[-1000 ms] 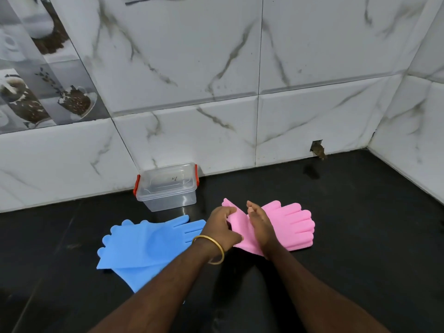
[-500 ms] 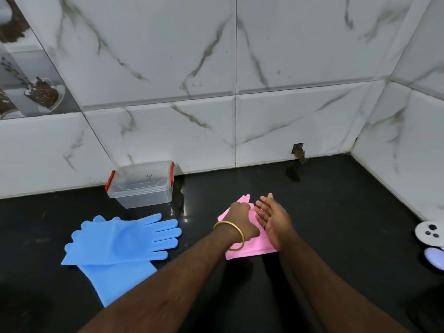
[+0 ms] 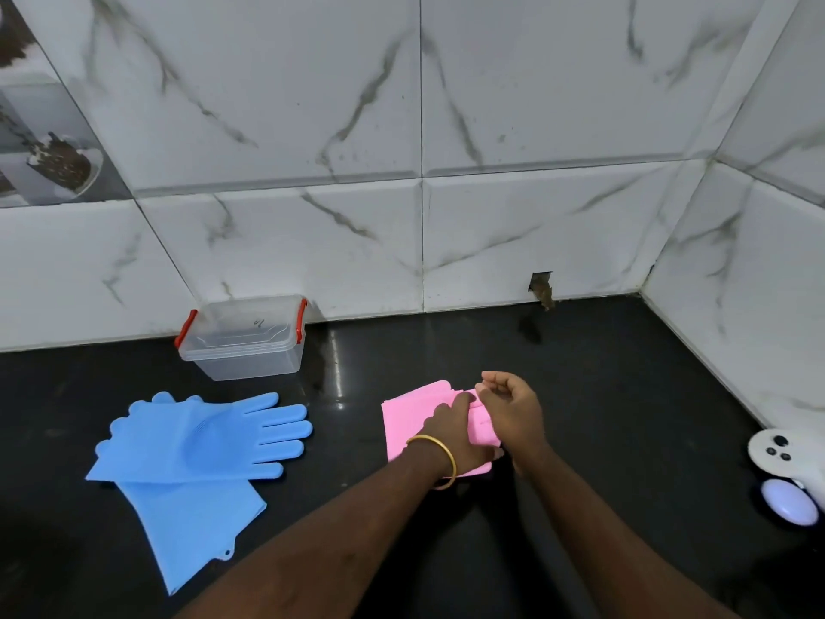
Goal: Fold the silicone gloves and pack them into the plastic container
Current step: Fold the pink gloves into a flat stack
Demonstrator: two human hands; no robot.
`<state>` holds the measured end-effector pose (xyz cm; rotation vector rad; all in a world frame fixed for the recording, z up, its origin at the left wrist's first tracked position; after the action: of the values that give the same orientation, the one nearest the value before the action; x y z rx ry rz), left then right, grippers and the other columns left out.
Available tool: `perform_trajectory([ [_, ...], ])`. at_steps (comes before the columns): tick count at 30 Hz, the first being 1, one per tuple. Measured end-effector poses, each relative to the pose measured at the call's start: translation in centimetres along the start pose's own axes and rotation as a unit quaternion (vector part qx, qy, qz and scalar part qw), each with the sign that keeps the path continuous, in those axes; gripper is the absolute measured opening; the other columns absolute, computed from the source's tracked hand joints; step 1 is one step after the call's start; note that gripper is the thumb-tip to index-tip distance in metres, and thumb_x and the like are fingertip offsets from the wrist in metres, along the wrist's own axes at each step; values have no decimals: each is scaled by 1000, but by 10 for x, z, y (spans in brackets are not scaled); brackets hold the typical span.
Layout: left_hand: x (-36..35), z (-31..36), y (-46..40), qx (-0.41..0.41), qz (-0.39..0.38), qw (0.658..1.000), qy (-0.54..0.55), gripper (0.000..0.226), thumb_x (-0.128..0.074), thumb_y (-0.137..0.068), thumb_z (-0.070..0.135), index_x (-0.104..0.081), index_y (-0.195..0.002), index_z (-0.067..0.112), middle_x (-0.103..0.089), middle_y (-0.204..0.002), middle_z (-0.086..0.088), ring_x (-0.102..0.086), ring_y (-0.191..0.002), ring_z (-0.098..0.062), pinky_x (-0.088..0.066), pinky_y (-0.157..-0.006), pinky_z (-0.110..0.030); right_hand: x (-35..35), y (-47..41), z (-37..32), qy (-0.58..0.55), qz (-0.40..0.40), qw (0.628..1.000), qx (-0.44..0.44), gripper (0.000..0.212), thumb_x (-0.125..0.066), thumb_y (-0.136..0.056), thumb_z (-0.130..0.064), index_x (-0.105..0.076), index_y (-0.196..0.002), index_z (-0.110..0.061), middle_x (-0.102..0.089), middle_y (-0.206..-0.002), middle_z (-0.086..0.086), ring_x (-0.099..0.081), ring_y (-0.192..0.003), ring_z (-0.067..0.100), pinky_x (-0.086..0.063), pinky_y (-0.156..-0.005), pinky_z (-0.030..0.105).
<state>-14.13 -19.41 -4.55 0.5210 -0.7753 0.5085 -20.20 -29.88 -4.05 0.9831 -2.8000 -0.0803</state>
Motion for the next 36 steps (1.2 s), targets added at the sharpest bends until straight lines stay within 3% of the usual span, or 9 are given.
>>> perform_trajectory([
  [3,2,-14,5,10,16,993,118,74,-72,-75,40,-34,-135,21,-55,-122,1,-56,-108,-21,-48,-87,-31,-15,2,-20,96,-24,990,97,23,-60,-88,1,-70,-105,-12,-70,-100,1,-66,-95,15,-54,-83,27],
  [6,14,-42,13,73,78,963,248,38,-64,-84,6,-55,-120,15,-58,-115,-1,-62,-100,-28,-54,-82,-36,-35,6,-25,169,-73,971,154,25,-54,-86,4,-72,-97,-10,-71,-97,2,-65,-90,13,-52,-82,25],
  [10,47,-84,31,168,247,934,198,20,-66,-82,1,-67,-92,17,-66,-100,0,-61,-96,-18,-49,-86,-25,-62,9,-7,228,-175,951,111,26,-52,-88,3,-71,-93,-14,-70,-95,-1,-64,-88,9,-52,-83,19],
  [17,33,-113,33,341,172,883,272,56,-80,-77,19,-54,-126,7,-61,-126,-13,-60,-109,-28,-47,-91,-34,-62,4,21,367,-219,902,58,31,-73,-81,-14,-66,-110,-24,-52,-104,-12,-61,-97,11,-51,-85,25],
  [20,27,-109,26,361,160,846,358,54,-82,-75,15,-58,-120,-3,-66,-110,-15,-62,-85,-26,-48,-78,-35,-61,5,24,356,-238,902,48,40,-71,-81,-9,-63,-118,-21,-57,-111,-6,-60,-98,11,-47,-76,16],
  [25,28,-98,17,321,122,828,443,22,-77,-73,-7,-67,-93,-4,-68,-77,-13,-63,-62,-23,-50,-60,-31,-55,7,33,315,-245,917,25,45,-69,-81,-3,-60,-122,-19,-58,-120,-5,-55,-94,5,-42,-70,7],
  [30,40,-78,11,231,154,885,373,34,-83,-63,-2,-60,-83,12,-67,-81,-6,-63,-72,-22,-52,-66,-31,-47,5,22,273,-196,941,-35,37,-57,-85,-14,-65,-120,-20,-58,-126,0,-57,-115,18,-49,-98,31],
  [33,57,-56,9,157,194,903,349,32,-81,-64,0,-58,-77,19,-65,-77,1,-61,-70,-17,-48,-59,-26,-37,8,8,95,-134,976,-142,28,-55,-91,-22,-64,-115,-11,-59,-122,11,-63,-105,23,-56,-86,37],
  [36,81,-27,15,48,224,938,261,22,-76,-68,10,-60,-79,20,-63,-77,4,-57,-69,-10,-49,-59,-24,-34,17,-20,-99,-125,967,-196,49,-60,-92,-48,-63,-118,-7,-69,-109,12,-70,-95,24,-59,-74,37],
])
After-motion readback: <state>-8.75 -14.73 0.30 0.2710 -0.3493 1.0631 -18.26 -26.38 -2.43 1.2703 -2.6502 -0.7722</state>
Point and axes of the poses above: each hand's wrist, its own y-axis away from the middle knuckle, its own x-axis out of the back of the hand, z = x × y, the point moved 6 cm from there along -y, towards the middle knuckle
